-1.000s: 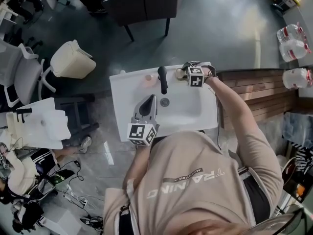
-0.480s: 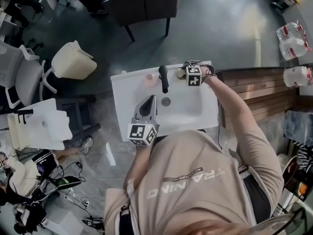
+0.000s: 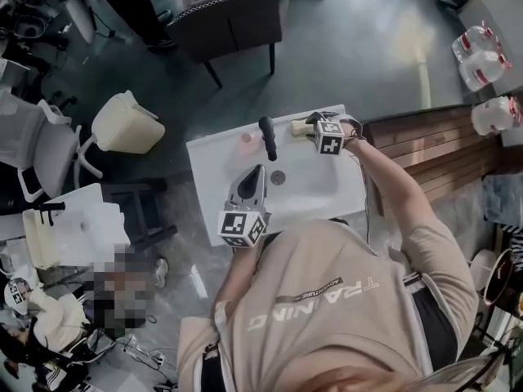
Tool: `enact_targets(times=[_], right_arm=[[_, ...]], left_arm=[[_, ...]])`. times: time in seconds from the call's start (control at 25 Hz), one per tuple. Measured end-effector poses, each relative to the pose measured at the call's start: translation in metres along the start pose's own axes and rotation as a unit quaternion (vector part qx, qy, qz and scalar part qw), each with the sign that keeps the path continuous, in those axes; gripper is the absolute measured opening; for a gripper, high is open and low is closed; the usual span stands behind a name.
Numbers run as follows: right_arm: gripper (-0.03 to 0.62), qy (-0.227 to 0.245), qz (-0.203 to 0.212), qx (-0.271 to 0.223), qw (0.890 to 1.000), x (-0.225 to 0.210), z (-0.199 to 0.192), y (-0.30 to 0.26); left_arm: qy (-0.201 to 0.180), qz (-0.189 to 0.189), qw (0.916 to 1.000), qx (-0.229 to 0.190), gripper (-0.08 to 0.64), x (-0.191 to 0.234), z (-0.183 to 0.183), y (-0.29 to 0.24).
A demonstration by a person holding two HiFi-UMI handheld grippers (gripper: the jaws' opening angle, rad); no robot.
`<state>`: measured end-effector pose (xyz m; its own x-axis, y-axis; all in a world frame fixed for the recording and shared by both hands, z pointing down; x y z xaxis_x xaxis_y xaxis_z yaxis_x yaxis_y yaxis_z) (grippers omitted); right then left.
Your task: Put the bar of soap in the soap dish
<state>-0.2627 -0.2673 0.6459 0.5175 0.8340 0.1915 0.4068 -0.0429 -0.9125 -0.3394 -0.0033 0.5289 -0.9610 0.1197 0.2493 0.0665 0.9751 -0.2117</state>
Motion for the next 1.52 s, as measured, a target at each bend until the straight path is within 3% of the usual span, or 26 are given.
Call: enact_targets(times=[0.16, 0.36, 0.52, 0.64, 0.72, 0.88, 1.0, 1.12, 1.52], right_arm=[[0.026, -0.032, -0.024, -0.025, 0.999, 0.020, -0.010, 0.021], [0.017, -0.097, -0.016, -0.068, 0.993, 0.054, -0.020, 0.046], [0.014, -0.174, -0.022, -0.136, 0.975, 0.080, -0.026, 0.073], [0.014, -0.199, -0.041, -0.177, 0.963, 0.099, -0.025, 0.095], [0.012, -0.239, -0.048, -0.212, 0.946, 0.108, -0.027, 0.109], [0.014, -0.317, -0.068, -0.287, 0.902, 0.119, -0.032, 0.148], [0.014, -0.314, -0.101, -0.334, 0.883, 0.119, -0.031, 0.181], [0.014, -0.298, -0.126, -0.362, 0.874, 0.112, -0.032, 0.205], [0.014, -0.279, -0.152, -0.430, 0.845, 0.098, -0.017, 0.269]], left_arm=[[-0.008, -0.007, 0.9999, 0.002, 0.011, -0.009, 0.000, 0.003], [-0.013, -0.010, 0.9999, -0.003, 0.011, -0.020, 0.002, 0.004], [-0.021, -0.017, 0.9996, 0.000, 0.011, -0.031, 0.002, 0.003], [-0.026, -0.018, 0.9995, -0.002, 0.011, -0.037, 0.004, 0.001], [-0.028, -0.018, 0.9994, -0.004, 0.011, -0.042, 0.005, 0.001], [-0.035, -0.021, 0.9992, -0.005, 0.011, -0.055, 0.008, 0.000], [-0.041, -0.019, 0.9989, -0.007, 0.011, -0.059, 0.013, 0.000], [-0.051, -0.007, 0.9986, -0.015, 0.011, -0.057, 0.022, -0.001], [-0.079, 0.012, 0.9943, -0.070, 0.011, -0.052, 0.076, 0.003]])
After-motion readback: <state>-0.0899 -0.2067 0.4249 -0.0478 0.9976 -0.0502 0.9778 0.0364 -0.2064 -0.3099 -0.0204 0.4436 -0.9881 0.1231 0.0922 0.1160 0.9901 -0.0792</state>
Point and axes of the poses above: the fingertips, and each gripper's own axes: y backward along the fingers, x to its left, z out of its top, the point moved 9 cm from there along y, backward along the fingers, and after that the axes turned 4 degrees about -y, right-handed, at the moved point
